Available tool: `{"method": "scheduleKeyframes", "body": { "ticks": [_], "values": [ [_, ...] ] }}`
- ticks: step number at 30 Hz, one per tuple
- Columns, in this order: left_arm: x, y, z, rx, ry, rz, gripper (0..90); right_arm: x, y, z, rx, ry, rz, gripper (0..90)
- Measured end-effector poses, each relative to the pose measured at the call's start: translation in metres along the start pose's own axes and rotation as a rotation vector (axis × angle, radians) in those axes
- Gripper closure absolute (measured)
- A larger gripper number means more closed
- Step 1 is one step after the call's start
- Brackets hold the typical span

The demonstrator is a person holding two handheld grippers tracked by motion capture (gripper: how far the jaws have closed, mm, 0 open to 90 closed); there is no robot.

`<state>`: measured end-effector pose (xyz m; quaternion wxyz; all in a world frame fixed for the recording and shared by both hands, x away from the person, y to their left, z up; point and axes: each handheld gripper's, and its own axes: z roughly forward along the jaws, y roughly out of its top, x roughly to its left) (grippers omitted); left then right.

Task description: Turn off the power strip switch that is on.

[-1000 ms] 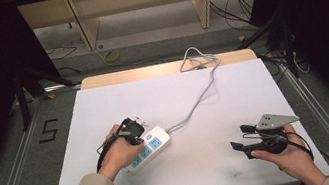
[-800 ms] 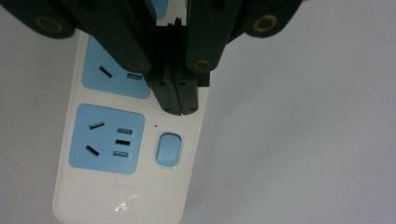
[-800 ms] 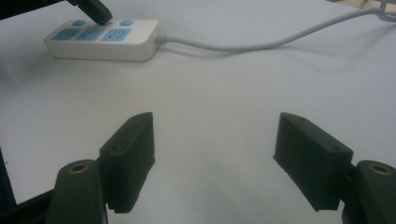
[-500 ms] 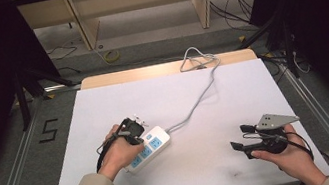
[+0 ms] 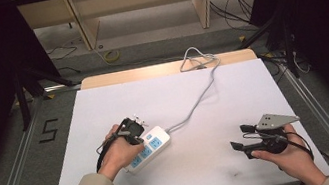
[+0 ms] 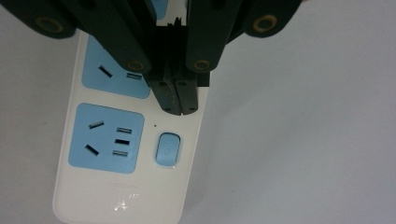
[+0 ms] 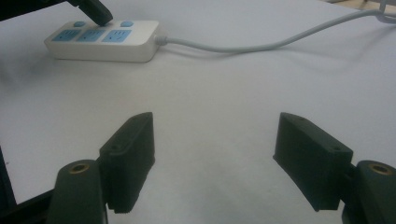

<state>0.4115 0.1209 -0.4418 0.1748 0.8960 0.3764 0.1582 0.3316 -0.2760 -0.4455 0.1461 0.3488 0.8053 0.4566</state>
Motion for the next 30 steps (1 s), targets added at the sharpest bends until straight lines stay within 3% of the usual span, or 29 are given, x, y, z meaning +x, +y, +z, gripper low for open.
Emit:
{"method": "scheduleKeyframes", "body": {
  "ticks": [30],
  "values": [
    [0.0009,0.0011,-0.0029,-0.009,-0.007,-0.003,90.0,0.0002,0.0002,0.0002,-0.001,0.001,0.001,29.0]
  ]
}}
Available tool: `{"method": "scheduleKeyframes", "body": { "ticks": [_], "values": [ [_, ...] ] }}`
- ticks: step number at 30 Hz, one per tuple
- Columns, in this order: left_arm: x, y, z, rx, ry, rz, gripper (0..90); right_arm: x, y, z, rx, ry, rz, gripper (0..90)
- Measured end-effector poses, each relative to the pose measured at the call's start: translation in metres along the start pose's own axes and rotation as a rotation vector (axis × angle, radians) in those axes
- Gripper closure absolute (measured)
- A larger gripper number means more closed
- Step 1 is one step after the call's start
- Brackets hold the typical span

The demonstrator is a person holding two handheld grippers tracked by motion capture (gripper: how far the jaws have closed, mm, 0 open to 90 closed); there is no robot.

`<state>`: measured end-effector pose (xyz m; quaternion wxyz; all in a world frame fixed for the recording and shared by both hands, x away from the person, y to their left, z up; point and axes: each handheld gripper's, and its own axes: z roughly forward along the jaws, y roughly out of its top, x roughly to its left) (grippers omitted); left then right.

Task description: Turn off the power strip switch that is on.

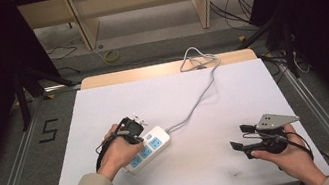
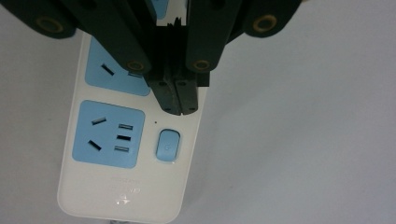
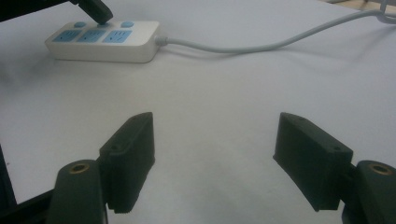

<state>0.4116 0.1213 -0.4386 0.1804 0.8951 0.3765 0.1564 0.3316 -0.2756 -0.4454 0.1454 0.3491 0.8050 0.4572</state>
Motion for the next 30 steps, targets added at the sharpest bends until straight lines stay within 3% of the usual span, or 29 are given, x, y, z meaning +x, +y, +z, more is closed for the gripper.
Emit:
{"method": "scheduleKeyframes", "body": {
  "ticks": [19,30],
  "values": [
    [0.0005,0.0003,-0.0018,-0.016,-0.005,0.0,90.0,-0.0003,0.0002,-0.0004,0.0,0.0,-0.003,29.0],
    [0.0027,0.0016,-0.0094,-0.103,0.007,-0.012,90.0,-0.0005,0.0002,-0.0005,-0.001,-0.001,-0.003,29.0]
  ]
}}
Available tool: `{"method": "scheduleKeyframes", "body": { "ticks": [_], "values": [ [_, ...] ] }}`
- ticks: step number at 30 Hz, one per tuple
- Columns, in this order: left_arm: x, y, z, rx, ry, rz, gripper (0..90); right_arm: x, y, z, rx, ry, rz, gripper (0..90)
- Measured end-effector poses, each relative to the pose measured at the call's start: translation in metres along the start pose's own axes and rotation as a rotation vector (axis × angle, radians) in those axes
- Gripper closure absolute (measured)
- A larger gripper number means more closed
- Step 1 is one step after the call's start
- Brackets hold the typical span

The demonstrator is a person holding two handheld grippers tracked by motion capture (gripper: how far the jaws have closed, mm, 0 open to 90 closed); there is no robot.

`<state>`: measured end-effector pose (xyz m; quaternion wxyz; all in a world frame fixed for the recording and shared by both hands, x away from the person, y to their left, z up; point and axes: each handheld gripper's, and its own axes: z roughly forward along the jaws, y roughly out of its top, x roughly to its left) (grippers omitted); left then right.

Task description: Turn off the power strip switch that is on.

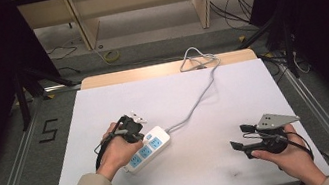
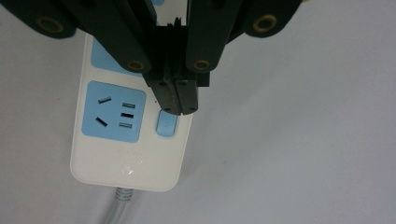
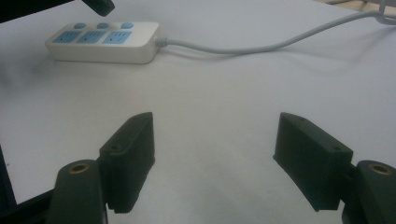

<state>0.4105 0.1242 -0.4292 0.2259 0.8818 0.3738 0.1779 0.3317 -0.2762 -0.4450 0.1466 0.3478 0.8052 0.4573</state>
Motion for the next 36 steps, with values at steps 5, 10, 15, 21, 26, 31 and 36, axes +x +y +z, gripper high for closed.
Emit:
{"method": "scheduleKeyframes", "body": {
  "ticks": [5,10,15,21,26,31,36],
  "values": [
    [0.001,0.001,-0.004,-0.052,0.012,-0.008,90.0,0.0,0.0,0.0,0.0,0.001,0.0,29.0],
    [0.003,0.002,-0.009,-0.117,0.031,-0.018,90.0,0.0,0.0,0.0,0.0,0.0,0.0,29.0],
    [0.005,0.002,-0.015,-0.186,0.052,-0.028,90.0,0.0,0.0,0.0,0.0,0.0,0.0,29.0],
    [0.008,0.0,-0.02,-0.243,0.068,-0.056,90.0,0.0,0.0,0.0,0.001,0.0,0.0,28.9],
    [0.01,-0.002,-0.024,-0.277,0.078,-0.063,90.0,0.0,0.0,0.0,0.0,0.0,-0.002,28.9],
    [0.013,-0.003,-0.028,-0.302,0.09,-0.07,90.0,0.0,0.0,0.0,-0.001,0.0,-0.001,28.9],
    [0.015,-0.006,-0.031,-0.318,0.099,-0.071,90.0,0.0,0.0,0.0,-0.002,0.0,-0.001,28.8]
  ]
}}
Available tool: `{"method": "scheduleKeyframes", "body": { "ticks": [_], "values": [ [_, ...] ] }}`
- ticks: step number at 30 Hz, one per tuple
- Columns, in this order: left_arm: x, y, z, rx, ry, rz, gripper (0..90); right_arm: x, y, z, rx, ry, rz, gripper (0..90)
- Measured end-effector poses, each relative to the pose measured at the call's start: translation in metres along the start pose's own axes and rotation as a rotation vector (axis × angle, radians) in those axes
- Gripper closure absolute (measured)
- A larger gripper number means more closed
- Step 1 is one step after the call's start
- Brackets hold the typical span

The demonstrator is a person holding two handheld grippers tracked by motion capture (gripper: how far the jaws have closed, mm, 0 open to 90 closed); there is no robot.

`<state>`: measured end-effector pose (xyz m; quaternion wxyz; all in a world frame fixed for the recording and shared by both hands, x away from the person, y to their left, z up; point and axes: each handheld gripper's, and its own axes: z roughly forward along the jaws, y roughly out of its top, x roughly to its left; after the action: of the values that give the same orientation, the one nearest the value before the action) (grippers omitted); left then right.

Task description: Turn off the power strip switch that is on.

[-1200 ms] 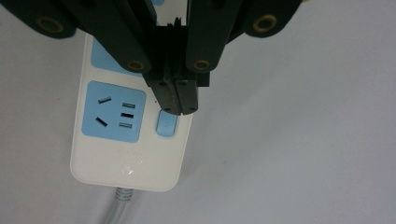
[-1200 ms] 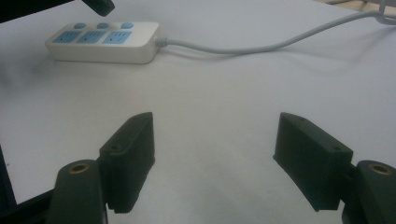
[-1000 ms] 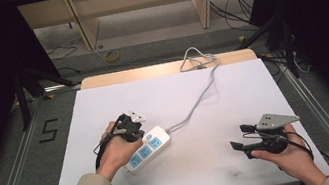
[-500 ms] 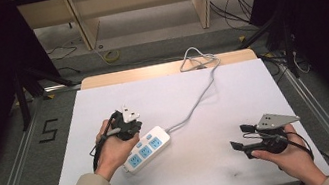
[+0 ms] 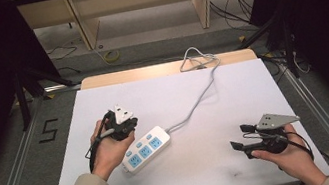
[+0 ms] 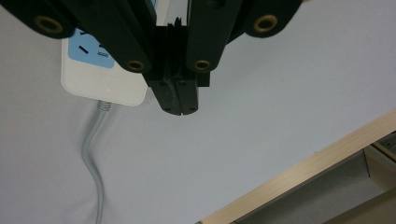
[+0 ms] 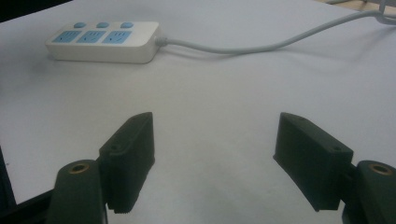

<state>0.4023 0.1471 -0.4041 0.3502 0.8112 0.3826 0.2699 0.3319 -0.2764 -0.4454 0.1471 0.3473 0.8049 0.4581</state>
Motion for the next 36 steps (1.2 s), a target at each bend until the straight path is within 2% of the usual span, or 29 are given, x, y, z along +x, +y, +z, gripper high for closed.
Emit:
{"method": "scheduleKeyframes", "body": {
  "ticks": [15,27,36],
  "values": [
    [0.007,-0.005,-0.012,-0.049,0.028,-0.023,89.9,0.0,0.0,-0.001,-0.001,-0.002,0.0,28.8],
    [0.013,-0.013,-0.02,-0.075,0.015,-0.052,89.9,0.0,0.0,-0.001,-0.001,-0.002,-0.001,28.7],
    [0.017,-0.022,-0.027,-0.095,-0.004,-0.088,89.8,0.0,0.0,-0.001,0.0,-0.002,-0.003,28.7]
  ]
}}
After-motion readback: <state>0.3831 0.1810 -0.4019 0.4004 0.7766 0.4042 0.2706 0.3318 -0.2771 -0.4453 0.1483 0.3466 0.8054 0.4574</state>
